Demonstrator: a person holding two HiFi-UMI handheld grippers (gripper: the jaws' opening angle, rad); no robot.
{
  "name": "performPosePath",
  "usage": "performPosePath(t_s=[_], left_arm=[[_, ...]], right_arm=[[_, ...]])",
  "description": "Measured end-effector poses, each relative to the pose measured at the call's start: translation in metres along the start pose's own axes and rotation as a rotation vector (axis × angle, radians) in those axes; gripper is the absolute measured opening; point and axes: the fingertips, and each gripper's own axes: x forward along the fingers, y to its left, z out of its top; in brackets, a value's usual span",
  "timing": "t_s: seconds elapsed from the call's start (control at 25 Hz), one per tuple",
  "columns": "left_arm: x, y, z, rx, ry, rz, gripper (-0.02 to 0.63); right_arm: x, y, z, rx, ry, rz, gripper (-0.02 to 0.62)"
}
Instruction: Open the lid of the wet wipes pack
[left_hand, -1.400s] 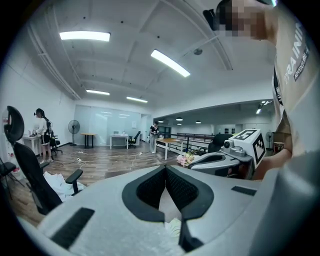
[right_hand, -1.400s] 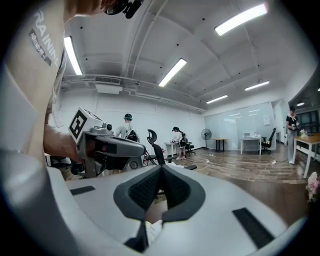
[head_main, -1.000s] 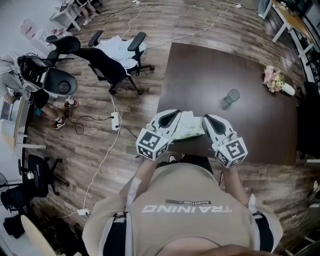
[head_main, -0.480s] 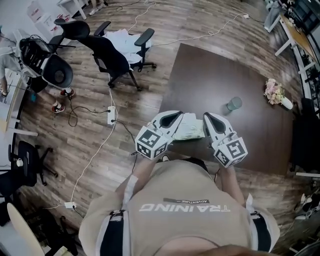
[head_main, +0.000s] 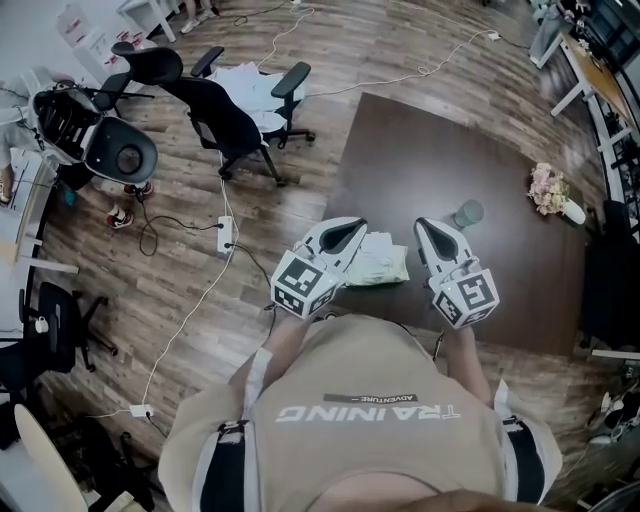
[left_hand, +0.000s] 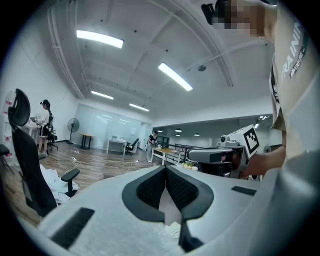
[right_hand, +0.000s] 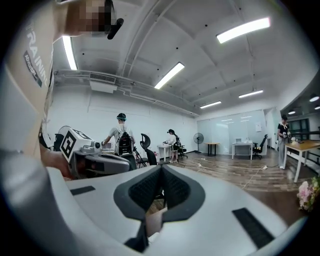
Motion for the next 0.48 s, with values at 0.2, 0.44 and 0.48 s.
performPosePath(t_s=[0.2, 0.44, 0.48], left_arm=[[0.0, 0.001, 0.002, 0.042, 0.022, 0.006, 0.009], [0.006, -0.009, 0.0, 0.044, 0.055, 0.051, 0.009], [0.008, -0.011, -0.001, 0.041, 0.063, 0.064, 0.009]], right_arm=[[0.001, 0.001, -0.005, -0.012, -0.012, 0.003, 0.014], [-0.017, 0.001, -0.025, -0.011, 0.029, 0.06, 0.014], [-0.02, -0.001, -0.026, -0.007, 0.034, 0.071, 0.014]])
